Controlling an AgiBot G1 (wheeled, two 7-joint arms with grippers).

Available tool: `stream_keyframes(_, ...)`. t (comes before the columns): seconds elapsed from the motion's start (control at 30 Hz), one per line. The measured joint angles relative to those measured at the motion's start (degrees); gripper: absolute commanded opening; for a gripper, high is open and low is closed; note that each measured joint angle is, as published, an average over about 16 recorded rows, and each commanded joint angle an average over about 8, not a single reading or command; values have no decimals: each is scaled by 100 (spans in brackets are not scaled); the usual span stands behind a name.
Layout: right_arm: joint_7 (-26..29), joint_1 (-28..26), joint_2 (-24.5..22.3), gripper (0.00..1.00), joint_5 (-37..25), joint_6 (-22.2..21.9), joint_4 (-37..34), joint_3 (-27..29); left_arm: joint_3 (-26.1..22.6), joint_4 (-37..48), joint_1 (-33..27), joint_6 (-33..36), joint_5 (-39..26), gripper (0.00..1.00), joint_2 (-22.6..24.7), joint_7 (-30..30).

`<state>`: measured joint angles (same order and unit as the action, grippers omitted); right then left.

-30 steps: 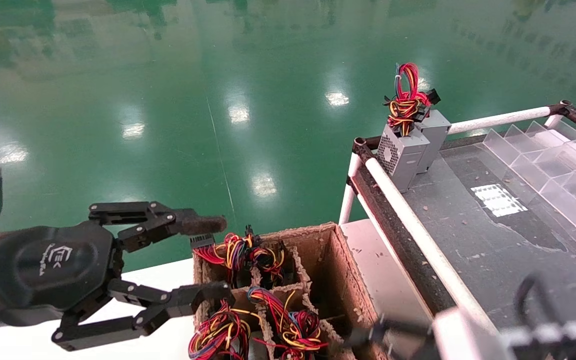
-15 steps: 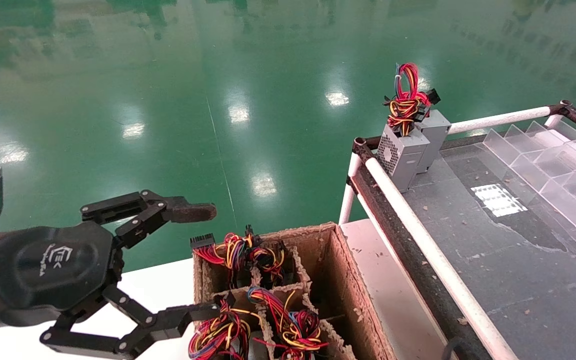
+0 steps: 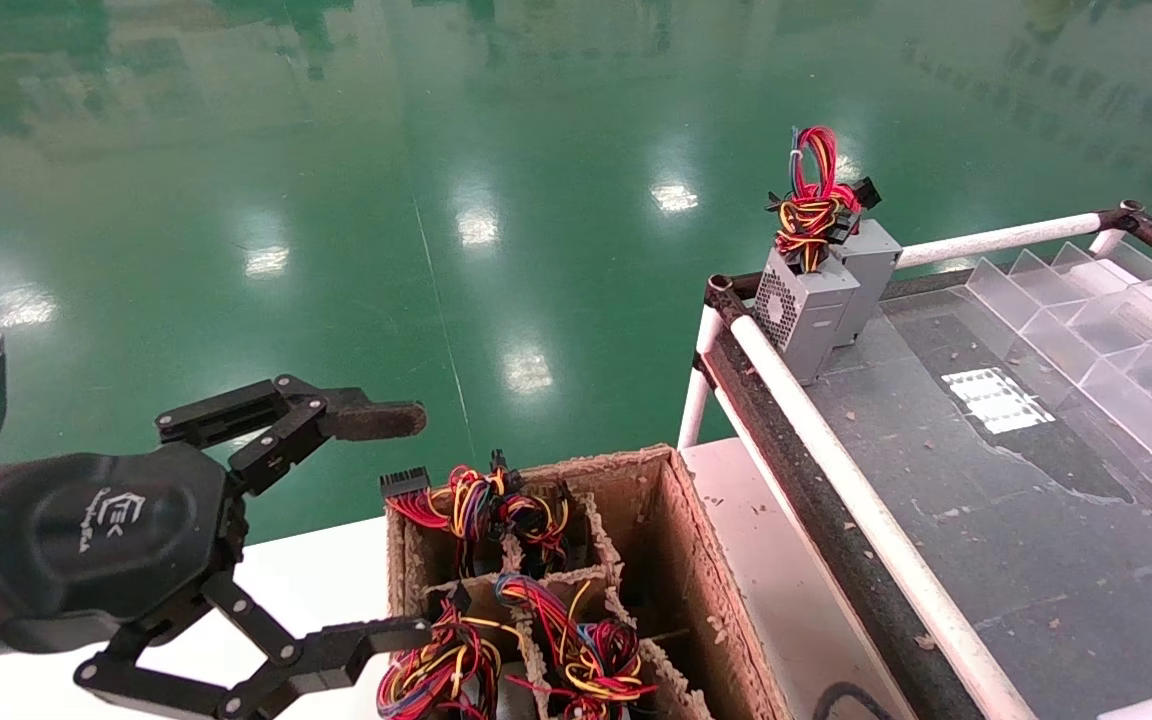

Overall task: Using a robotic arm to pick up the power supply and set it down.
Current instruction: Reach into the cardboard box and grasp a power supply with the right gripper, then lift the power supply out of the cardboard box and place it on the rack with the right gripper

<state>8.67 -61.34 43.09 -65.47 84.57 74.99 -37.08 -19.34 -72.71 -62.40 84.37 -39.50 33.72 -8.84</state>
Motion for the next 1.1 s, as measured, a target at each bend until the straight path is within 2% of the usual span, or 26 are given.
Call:
stream_keyframes(0.53,-62,59,22,0,-126,-211,64,4,-2,0,0,-1,1,100,-1,1)
stream_keyframes(1.1,-176,188,-185,0,370,-340,138,308,-3,0,-1,-1,2,100,-1,2)
